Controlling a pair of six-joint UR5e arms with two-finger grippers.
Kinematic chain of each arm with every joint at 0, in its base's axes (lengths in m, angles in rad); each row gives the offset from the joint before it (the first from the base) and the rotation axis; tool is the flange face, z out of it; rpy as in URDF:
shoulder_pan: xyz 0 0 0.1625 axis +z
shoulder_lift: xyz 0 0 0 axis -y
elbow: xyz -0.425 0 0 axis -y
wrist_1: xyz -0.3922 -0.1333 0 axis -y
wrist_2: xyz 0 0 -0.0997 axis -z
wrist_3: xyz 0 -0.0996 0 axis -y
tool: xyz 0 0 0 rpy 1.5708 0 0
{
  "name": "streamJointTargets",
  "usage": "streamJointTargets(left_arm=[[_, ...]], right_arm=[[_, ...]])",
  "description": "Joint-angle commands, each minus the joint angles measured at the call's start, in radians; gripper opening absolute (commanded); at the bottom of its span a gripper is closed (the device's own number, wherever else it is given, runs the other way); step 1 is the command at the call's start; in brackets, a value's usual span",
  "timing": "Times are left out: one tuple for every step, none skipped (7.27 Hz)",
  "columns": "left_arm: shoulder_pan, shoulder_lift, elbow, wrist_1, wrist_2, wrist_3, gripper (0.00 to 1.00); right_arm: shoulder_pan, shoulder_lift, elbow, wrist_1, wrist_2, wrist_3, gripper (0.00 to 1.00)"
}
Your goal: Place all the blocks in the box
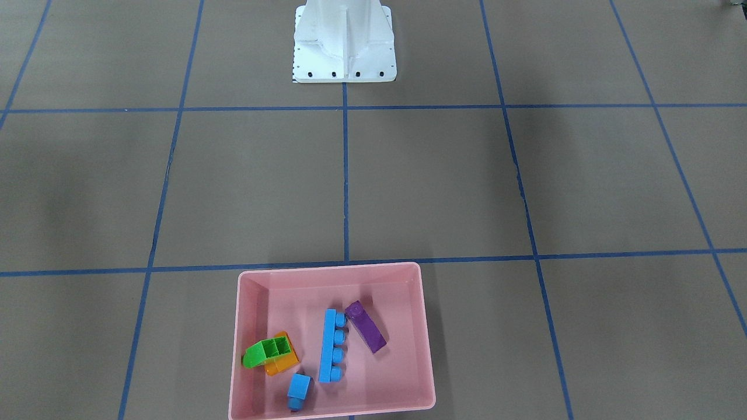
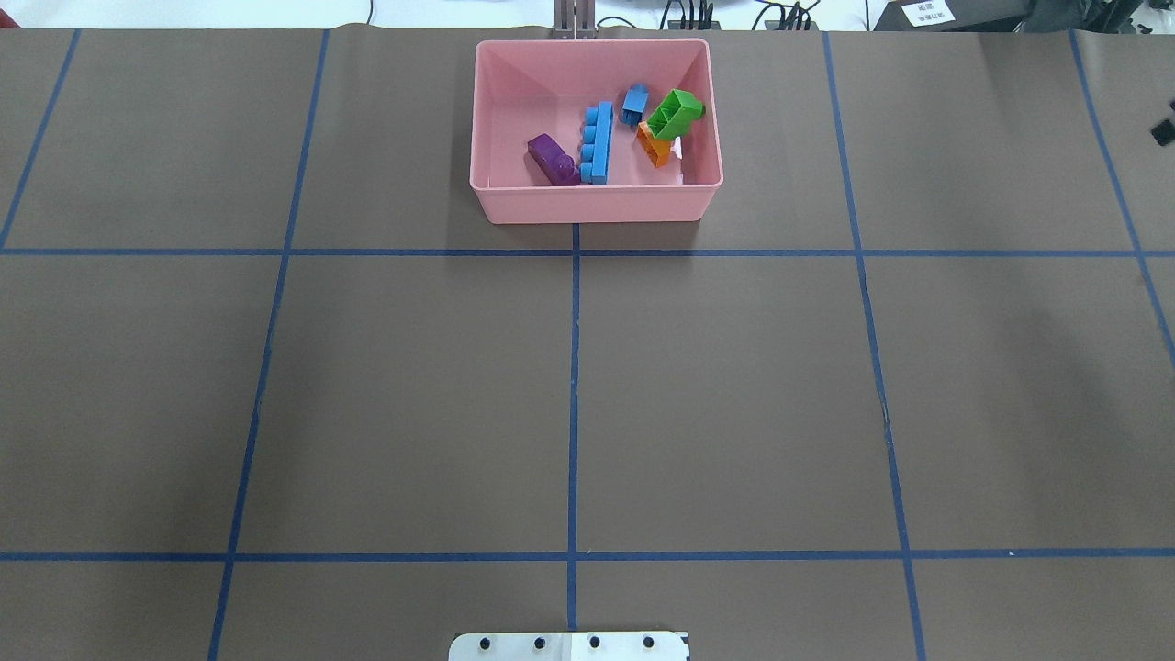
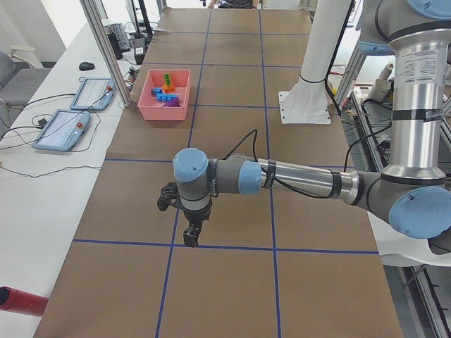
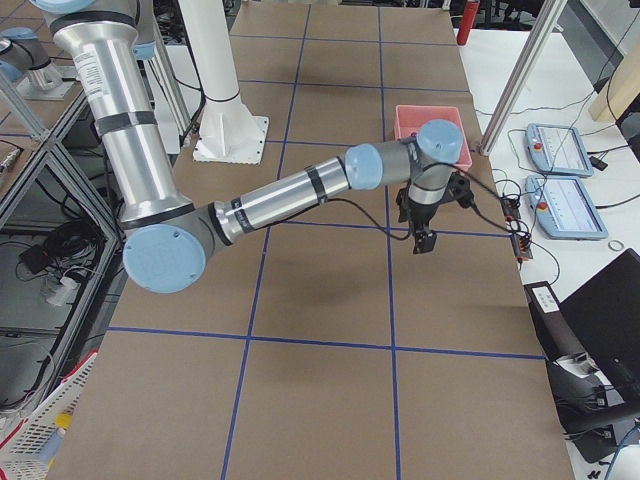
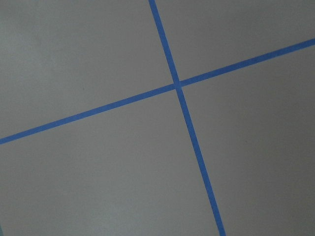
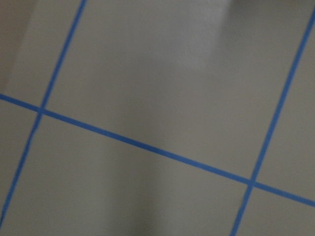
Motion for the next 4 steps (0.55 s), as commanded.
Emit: streamJointTargets(left_arm=[[-0.004,0.0,0.0,0.002,-0.001,-0.001,1.0],[-0.004,0.0,0.0,0.003,-0.001,-0.002,1.0],[-0.007,-0.001,-0.001,0.003,-0.001,-0.002,1.0],[-0.008,-0.007,0.0,0.003,-0.001,-0.009,1.0]], right_arm=[[0.119,-0.271,-0.011,0.118,0.008,-0.051,1.0],[0.151,-0.315,-0.002,0.169,0.008,-0.038,1.0],[0.17,-0.322,-0.008,0.165,0.014,-0.036,1.0],[0.182,-0.332,0.0,0.172,0.017,-0.036,1.0]])
